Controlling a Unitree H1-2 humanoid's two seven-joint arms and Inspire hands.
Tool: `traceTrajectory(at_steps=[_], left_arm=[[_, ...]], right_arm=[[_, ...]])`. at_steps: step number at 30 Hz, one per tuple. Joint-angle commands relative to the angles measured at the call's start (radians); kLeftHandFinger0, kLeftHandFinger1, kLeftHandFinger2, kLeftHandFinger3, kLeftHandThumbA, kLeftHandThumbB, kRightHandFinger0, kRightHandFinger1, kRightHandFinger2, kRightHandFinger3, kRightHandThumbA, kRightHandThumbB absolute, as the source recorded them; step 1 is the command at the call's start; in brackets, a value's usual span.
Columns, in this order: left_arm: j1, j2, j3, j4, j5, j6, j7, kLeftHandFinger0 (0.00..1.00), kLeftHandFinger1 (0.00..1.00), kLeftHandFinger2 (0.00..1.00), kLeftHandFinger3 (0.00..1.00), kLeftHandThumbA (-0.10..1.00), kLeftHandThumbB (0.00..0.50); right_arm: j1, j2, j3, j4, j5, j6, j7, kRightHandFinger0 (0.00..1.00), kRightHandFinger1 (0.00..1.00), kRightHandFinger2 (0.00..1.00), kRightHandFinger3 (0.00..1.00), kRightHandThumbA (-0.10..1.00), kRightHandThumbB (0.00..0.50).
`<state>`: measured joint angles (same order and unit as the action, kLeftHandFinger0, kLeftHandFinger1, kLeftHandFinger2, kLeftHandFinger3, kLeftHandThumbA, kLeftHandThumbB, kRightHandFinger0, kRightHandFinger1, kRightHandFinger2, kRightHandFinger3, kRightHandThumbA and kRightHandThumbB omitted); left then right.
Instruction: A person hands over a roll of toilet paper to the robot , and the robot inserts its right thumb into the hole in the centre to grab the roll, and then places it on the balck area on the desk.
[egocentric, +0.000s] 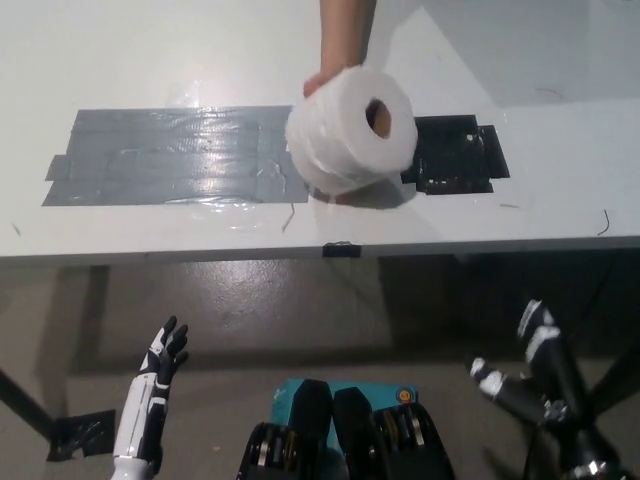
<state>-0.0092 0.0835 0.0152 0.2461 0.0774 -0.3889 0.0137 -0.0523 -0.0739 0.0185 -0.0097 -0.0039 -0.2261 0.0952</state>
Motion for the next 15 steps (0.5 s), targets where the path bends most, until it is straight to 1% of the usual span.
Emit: traceTrajectory(at_steps=[1, 4, 5, 6, 7, 8, 9, 10, 11, 12, 13, 14, 15], left_arm=[[-0.017, 0.008, 0.008, -0.031, 0.006, -0.035, 0.012, 1.0, 1.0, 1.0, 1.0, 0.98, 0.2], [-0.024, 0.01, 0.009, -0.026, 0.012, -0.029, 0.015, 1.0, 1.0, 1.0, 1.0, 0.99, 0.199], [-0.027, 0.012, 0.008, -0.017, 0.031, -0.045, 0.024, 1.0, 1.0, 1.0, 1.0, 1.0, 0.186], [-0.027, 0.014, 0.013, -0.021, 0.02, -0.038, 0.021, 1.0, 1.0, 1.0, 1.0, 1.0, 0.189], [-0.026, 0.015, 0.014, -0.023, 0.018, -0.036, 0.019, 1.0, 1.0, 1.0, 1.0, 1.0, 0.189], [-0.026, 0.015, 0.015, -0.027, 0.019, -0.034, 0.02, 1.0, 1.0, 1.0, 1.0, 1.0, 0.181], [-0.029, 0.015, 0.015, -0.028, 0.016, -0.031, 0.018, 1.0, 1.0, 1.0, 1.0, 0.99, 0.175], [-0.031, 0.015, 0.015, -0.025, 0.015, -0.032, 0.017, 1.0, 1.0, 1.0, 1.0, 0.99, 0.18], [-0.031, 0.014, 0.014, -0.023, 0.015, -0.031, 0.016, 1.0, 1.0, 1.0, 1.0, 0.99, 0.182], [-0.031, 0.013, 0.014, -0.022, 0.018, -0.032, 0.018, 1.0, 1.0, 1.0, 1.0, 0.99, 0.184], [-0.03, 0.013, 0.013, -0.024, 0.022, -0.029, 0.02, 1.0, 1.0, 1.0, 1.0, 0.99, 0.198], [-0.028, 0.013, 0.012, -0.026, 0.03, -0.027, 0.021, 1.0, 1.0, 1.0, 1.0, 1.0, 0.197], [-0.028, 0.015, 0.012, -0.026, 0.031, -0.029, 0.021, 1.0, 1.0, 1.0, 1.0, 1.0, 0.196]], right_arm=[[-0.109, -0.048, -0.041, -0.158, 0.038, 0.071, 0.0, 1.0, 1.0, 1.0, 1.0, 0.7, 0.189], [-0.21, -0.106, -0.056, -0.211, 0.01, 0.144, 0.018, 1.0, 1.0, 1.0, 1.0, 0.8, 0.193], [-0.24, -0.131, -0.058, -0.216, 0.011, 0.161, 0.03, 1.0, 1.0, 1.0, 1.0, 0.82, 0.187], [-0.307, -0.172, -0.059, -0.202, 0.03, 0.195, 0.058, 1.0, 1.0, 1.0, 1.0, 0.81, 0.19], [-0.333, -0.187, -0.06, -0.197, 0.042, 0.214, 0.067, 1.0, 1.0, 1.0, 1.0, 0.81, 0.191], [-0.374, -0.205, -0.063, -0.177, 0.08, 0.24, 0.084, 1.0, 1.0, 1.0, 1.0, 0.78, 0.18], [-0.409, -0.22, -0.064, -0.164, 0.102, 0.277, 0.093, 1.0, 1.0, 1.0, 1.0, 0.77, 0.185], [-0.448, -0.236, -0.062, -0.148, 0.122, 0.327, 0.107, 1.0, 1.0, 1.0, 1.0, 0.8, 0.193], [-0.497, -0.266, -0.052, -0.124, 0.129, 0.373, 0.136, 1.0, 1.0, 1.0, 1.0, 0.88, 0.221], [-0.533, -0.289, -0.042, -0.108, 0.132, 0.412, 0.16, 1.0, 1.0, 1.0, 1.0, 0.9, 0.229], [-0.567, -0.309, -0.03, -0.084, 0.134, 0.437, 0.183, 1.0, 1.0, 1.0, 1.0, 0.91, 0.251], [-0.624, -0.339, -0.01, -0.036, 0.13, 0.463, 0.223, 1.0, 1.0, 1.0, 1.0, 0.92, 0.268], [-0.654, -0.353, 0.003, -0.012, 0.124, 0.472, 0.24, 1.0, 1.0, 1.0, 1.0, 0.93, 0.27]])
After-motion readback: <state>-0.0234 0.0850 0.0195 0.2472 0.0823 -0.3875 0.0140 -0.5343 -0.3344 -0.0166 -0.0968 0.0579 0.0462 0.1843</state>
